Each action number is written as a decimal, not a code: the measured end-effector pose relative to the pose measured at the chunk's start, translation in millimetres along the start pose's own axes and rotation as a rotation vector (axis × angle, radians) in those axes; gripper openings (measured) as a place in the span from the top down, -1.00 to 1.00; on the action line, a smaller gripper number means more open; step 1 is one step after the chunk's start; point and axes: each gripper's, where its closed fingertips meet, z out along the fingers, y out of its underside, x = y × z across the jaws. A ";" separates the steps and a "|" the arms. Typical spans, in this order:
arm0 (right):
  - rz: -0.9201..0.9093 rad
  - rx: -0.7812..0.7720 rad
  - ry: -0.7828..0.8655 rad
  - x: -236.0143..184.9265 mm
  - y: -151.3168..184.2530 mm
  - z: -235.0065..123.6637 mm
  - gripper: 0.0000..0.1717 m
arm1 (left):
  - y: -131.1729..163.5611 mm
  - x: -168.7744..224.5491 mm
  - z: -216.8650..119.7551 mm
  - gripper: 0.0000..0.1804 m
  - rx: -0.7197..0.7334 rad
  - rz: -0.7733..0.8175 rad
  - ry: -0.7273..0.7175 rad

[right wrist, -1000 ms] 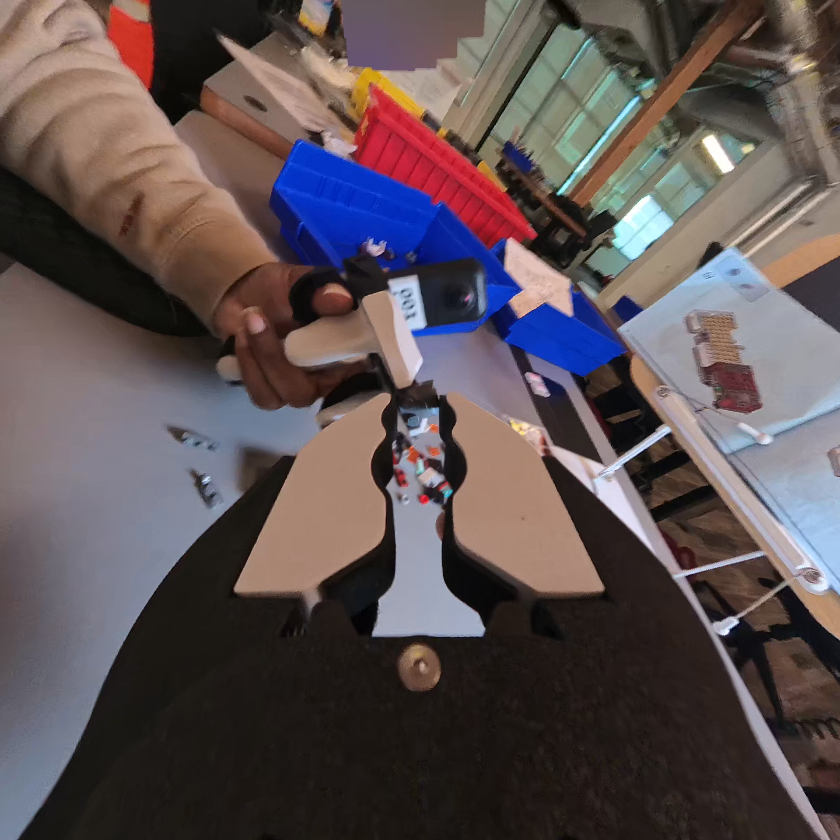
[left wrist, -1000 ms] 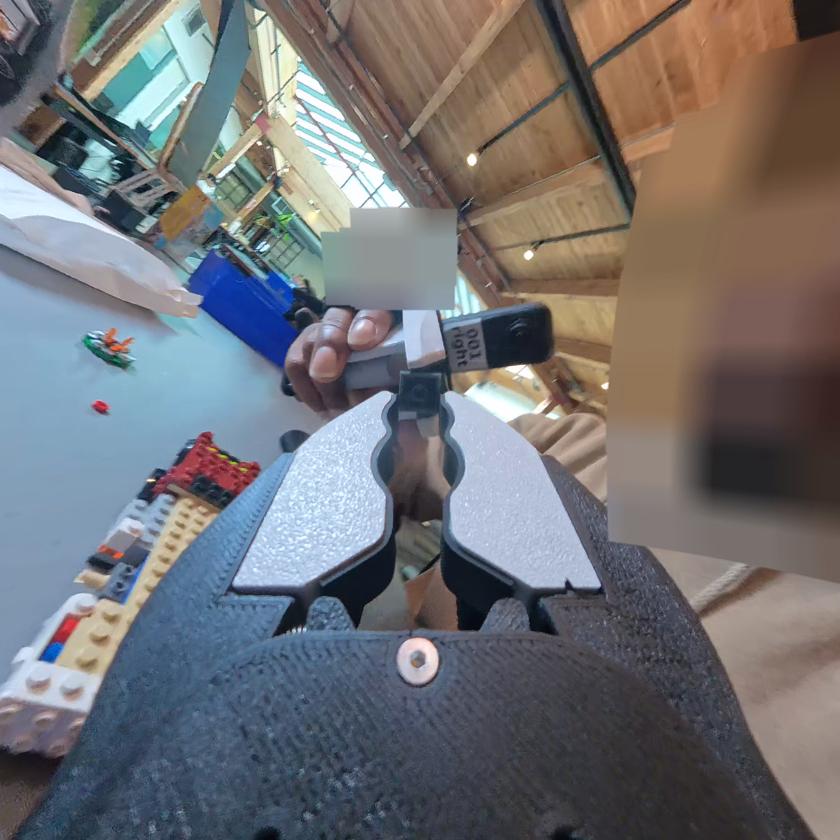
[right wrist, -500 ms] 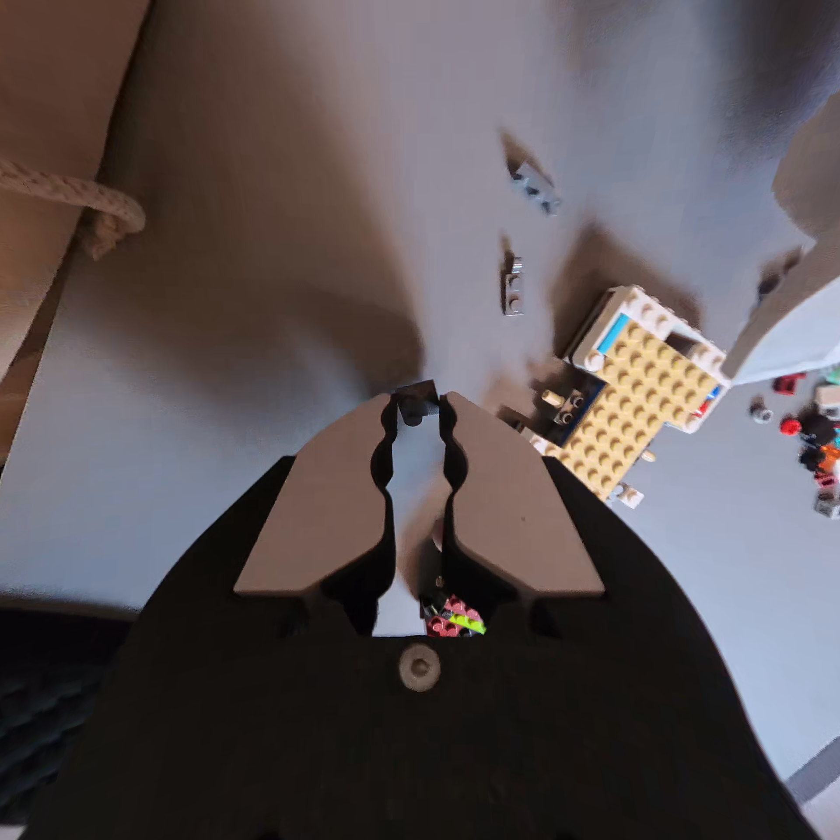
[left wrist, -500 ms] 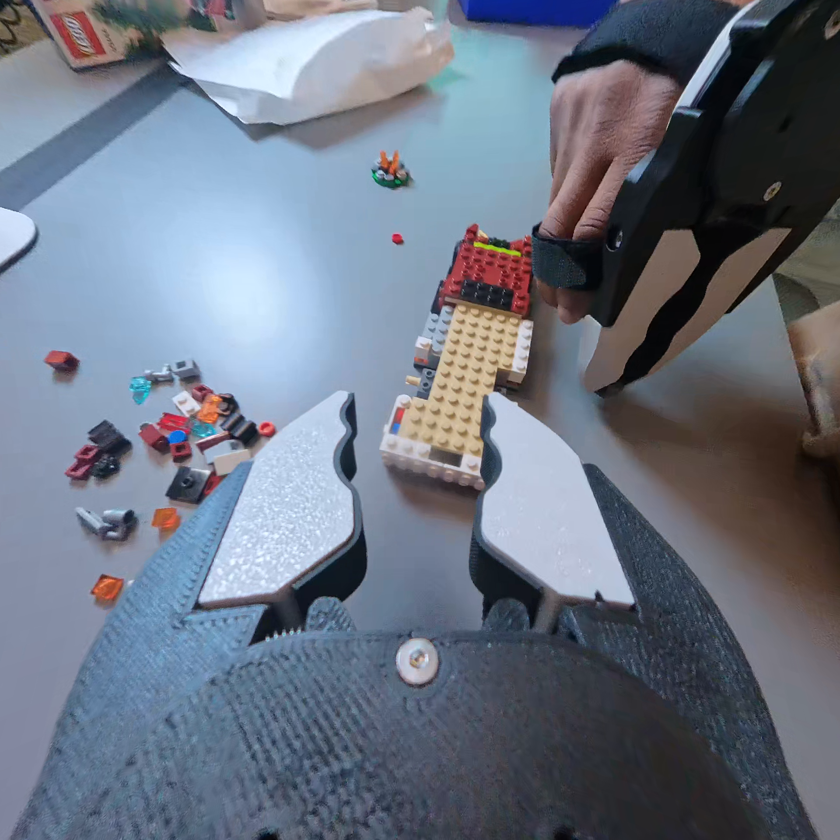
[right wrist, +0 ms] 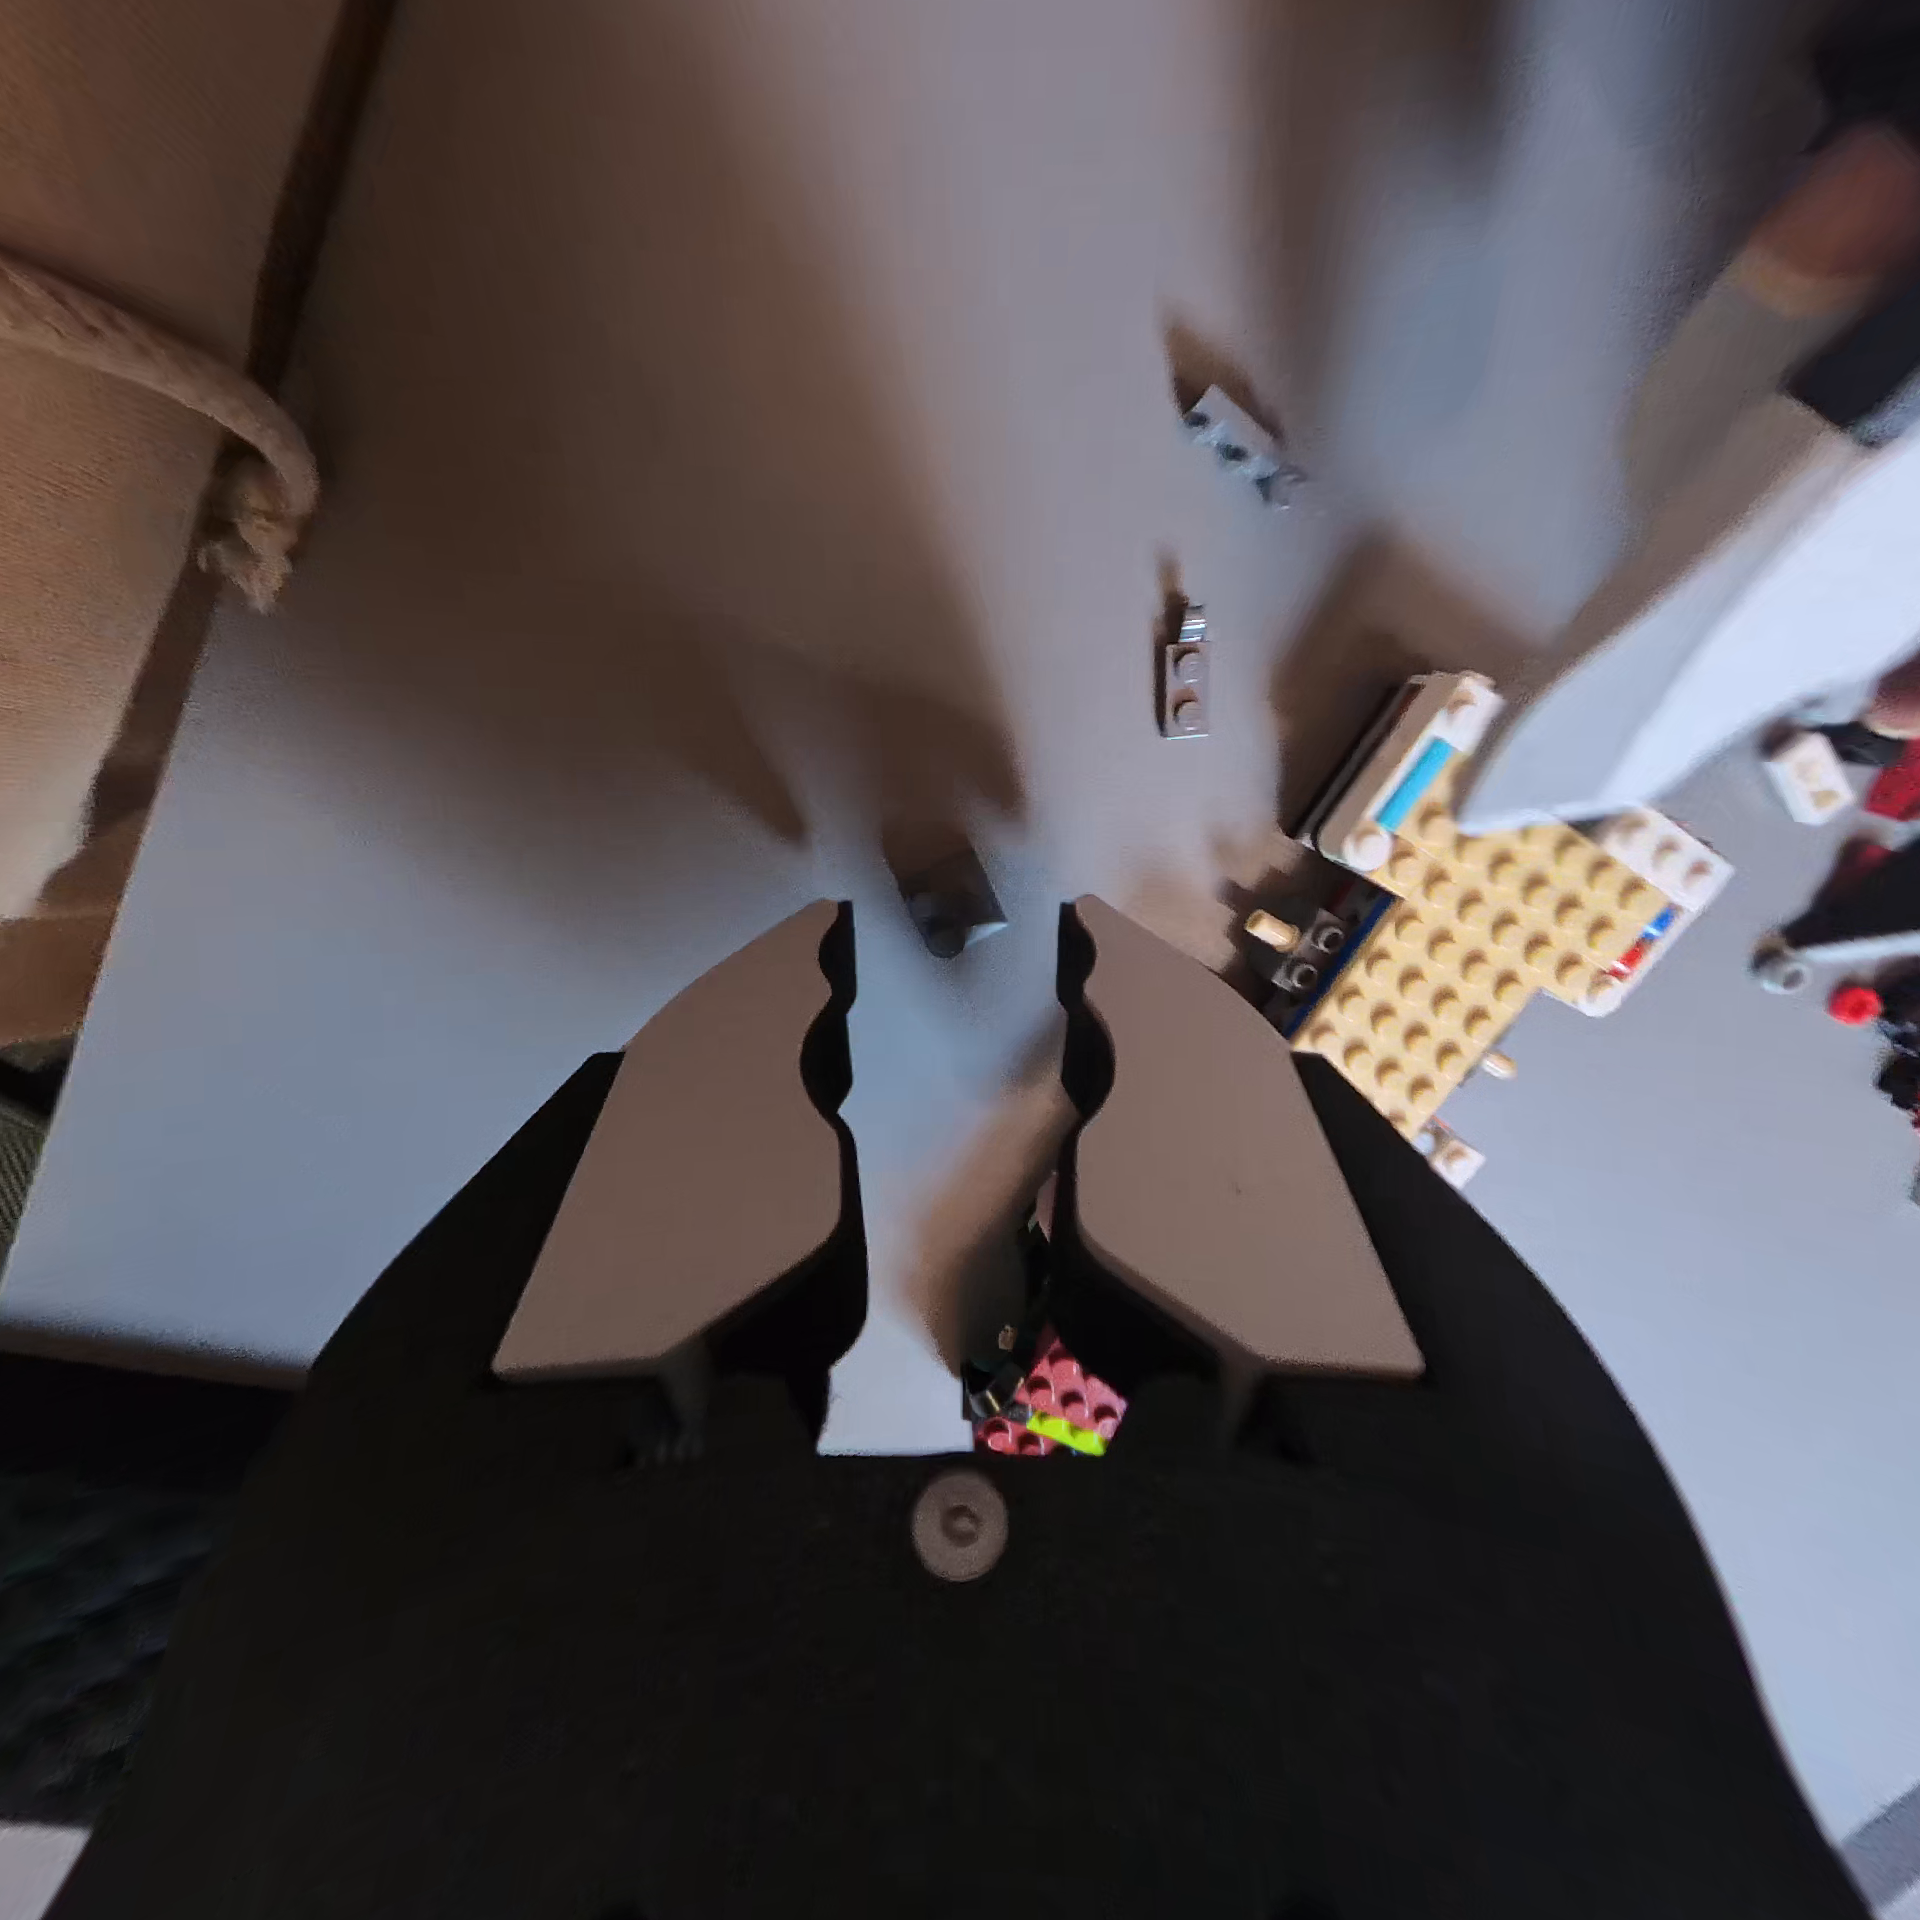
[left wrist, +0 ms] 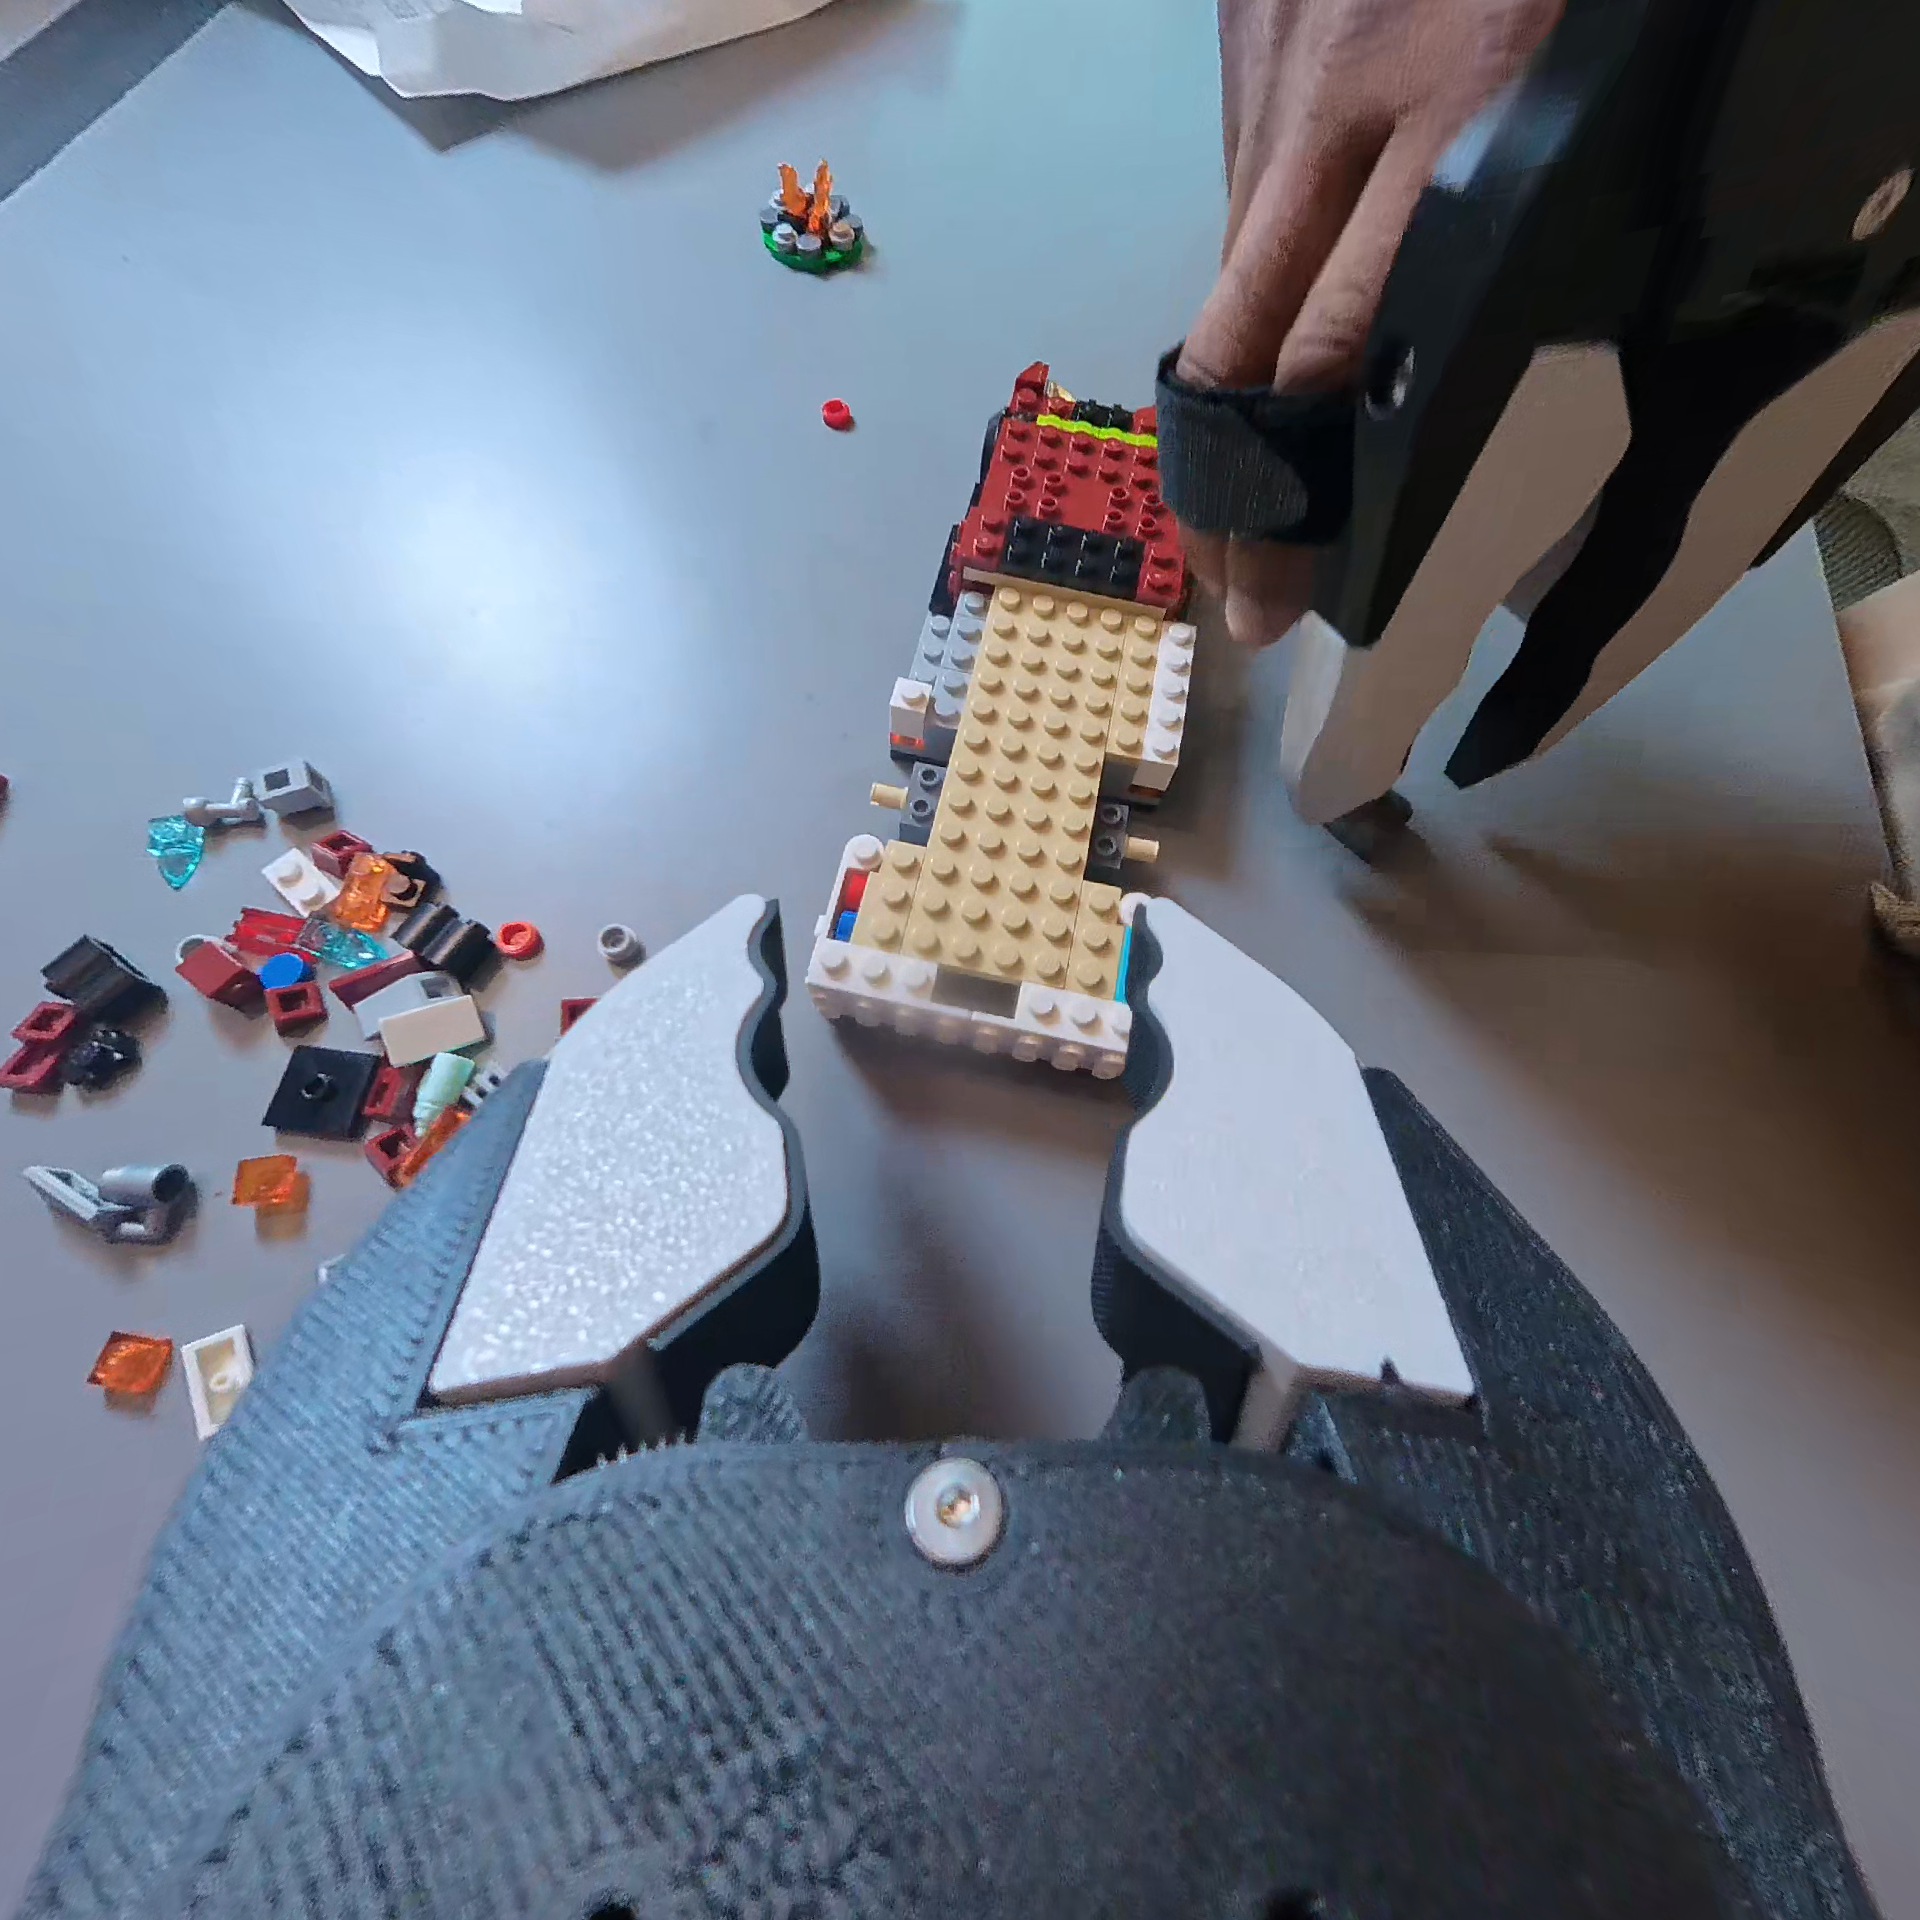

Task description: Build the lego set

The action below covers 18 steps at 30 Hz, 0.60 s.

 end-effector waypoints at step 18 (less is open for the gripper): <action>0.575 0.309 0.228 41.9 108.3 -47.4 0.13 | 38.4 -2.8 -10.8 0.20 -0.262 0.130 -0.043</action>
